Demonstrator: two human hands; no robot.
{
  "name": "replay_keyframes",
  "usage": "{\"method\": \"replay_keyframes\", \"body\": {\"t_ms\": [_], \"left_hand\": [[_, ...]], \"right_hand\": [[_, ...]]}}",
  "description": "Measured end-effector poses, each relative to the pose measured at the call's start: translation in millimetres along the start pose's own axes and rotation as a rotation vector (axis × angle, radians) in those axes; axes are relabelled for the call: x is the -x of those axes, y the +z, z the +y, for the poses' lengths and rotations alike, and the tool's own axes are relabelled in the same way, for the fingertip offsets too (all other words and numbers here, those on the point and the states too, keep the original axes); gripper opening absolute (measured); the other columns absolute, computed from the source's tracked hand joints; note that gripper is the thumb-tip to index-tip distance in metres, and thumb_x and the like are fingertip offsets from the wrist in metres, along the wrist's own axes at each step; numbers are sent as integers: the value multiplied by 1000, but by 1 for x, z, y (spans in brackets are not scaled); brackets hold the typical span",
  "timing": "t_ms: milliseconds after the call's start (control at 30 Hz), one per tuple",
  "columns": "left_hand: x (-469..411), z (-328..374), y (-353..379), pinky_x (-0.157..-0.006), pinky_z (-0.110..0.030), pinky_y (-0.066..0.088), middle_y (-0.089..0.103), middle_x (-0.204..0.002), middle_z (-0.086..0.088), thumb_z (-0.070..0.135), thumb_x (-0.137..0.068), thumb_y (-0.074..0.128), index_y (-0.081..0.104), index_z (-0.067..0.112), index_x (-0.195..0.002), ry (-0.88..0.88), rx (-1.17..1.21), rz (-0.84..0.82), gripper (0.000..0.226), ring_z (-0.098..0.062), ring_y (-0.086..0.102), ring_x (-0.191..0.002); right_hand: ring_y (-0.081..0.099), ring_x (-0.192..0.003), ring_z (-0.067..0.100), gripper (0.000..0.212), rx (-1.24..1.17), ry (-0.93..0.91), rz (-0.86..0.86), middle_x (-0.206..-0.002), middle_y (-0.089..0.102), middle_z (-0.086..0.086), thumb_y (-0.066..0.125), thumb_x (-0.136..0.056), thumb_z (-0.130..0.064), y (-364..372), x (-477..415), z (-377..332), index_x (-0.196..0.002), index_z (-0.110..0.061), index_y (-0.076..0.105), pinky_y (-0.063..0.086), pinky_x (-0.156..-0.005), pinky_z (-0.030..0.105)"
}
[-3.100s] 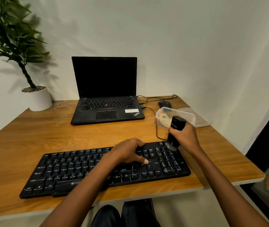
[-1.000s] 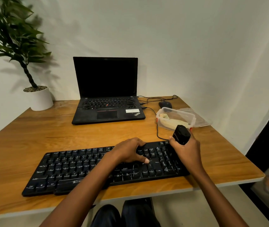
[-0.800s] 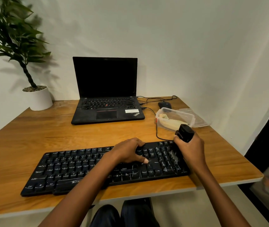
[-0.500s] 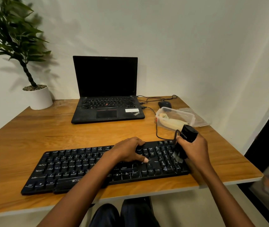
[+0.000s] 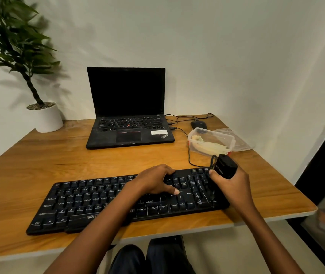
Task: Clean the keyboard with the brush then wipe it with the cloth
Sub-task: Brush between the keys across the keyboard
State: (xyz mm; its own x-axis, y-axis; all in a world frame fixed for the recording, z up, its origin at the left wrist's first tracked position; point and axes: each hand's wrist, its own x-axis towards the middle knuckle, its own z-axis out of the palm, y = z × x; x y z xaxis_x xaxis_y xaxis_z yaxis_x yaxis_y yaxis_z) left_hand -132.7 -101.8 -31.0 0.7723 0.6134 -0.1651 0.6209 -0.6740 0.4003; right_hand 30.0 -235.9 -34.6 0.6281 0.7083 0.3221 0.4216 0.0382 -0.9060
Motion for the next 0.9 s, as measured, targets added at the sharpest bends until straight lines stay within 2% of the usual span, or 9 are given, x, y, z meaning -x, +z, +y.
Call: {"method": "replay_keyframes", "body": {"t_ms": [67, 133, 267, 367, 433, 567, 733, 833, 900], "left_hand": [[-1, 0, 0, -109, -38, 34, 32, -151, 3, 43, -82, 67, 30, 18, -146, 1, -2, 0, 78, -19, 34, -136], [-1, -1, 1, -109, -38, 35, 32, -151, 3, 44, -82, 67, 30, 18, -146, 2, -8, 0, 78, -19, 34, -135], [-1, 0, 0, -109, -38, 35, 33, -151, 3, 43, -82, 67, 31, 17, -146, 0, -4, 0, 78, -19, 35, -135], [-2, -1, 1, -109, -38, 35, 33, -151, 3, 43, -81, 68, 31, 17, -146, 2, -5, 2, 79, -19, 35, -135], [-1, -1, 1, -109, -38, 35, 33, -151, 3, 43, -81, 68, 31, 17, -146, 2, -4, 1, 79, -19, 35, -135], [0, 1, 0, -110, -38, 34, 32, -152, 2, 42, -82, 67, 30, 17, -146, 2, -8, -6, 79, -20, 33, -136], [0, 1, -1, -109, -38, 34, 32, -151, 2, 42, -82, 67, 30, 17, -146, 4, -9, -6, 79, -20, 34, -136], [0, 0, 0, -109, -37, 34, 33, -151, 2, 42, -81, 68, 31, 16, -146, -1, 8, 4, 79, -19, 35, -135], [-1, 0, 0, -109, -37, 34, 33, -151, 2, 42, -81, 69, 31, 16, -146, -2, 17, 7, 79, -19, 35, -135]], "right_hand": [[63, -64, 7, 18, -155, 93, -41, -77, 58, 1, 63, -81, 0, -7, -3, 0, -94, -10, 55, 43, -44, 9], [62, -74, 14, 20, -26, 52, -5, -78, 58, -3, 65, -80, -4, -9, -6, 1, -96, -11, 56, 43, -50, 11], [54, -74, -3, 26, 146, -126, 81, -78, 56, -12, 68, -80, -12, 4, 12, 4, -100, -19, 53, 45, -56, 7], [58, -73, 11, 18, 8, -48, 90, -75, 59, -4, 68, -79, -5, -6, 17, 11, -80, -18, 56, 46, -60, 14], [58, -73, 16, 19, -40, 4, 97, -74, 59, -2, 67, -79, -4, -11, 13, 13, -76, -19, 56, 45, -60, 20], [55, -68, 1, 19, 94, -124, 199, -72, 55, -11, 69, -79, -9, 1, 24, 8, -90, -15, 55, 42, -57, 12], [59, -72, 11, 24, -36, -8, 165, -74, 59, -3, 69, -78, -4, -8, 28, 12, -75, -23, 54, 49, -55, 15], [59, -74, 11, 21, 12, 7, 101, -76, 60, -4, 68, -79, -7, -4, 12, 11, -80, -22, 54, 49, -65, 25], [58, -73, 10, 18, 42, -10, 73, -75, 59, -5, 67, -80, -8, 8, -4, 8, -85, -20, 54, 48, -65, 23]]}}
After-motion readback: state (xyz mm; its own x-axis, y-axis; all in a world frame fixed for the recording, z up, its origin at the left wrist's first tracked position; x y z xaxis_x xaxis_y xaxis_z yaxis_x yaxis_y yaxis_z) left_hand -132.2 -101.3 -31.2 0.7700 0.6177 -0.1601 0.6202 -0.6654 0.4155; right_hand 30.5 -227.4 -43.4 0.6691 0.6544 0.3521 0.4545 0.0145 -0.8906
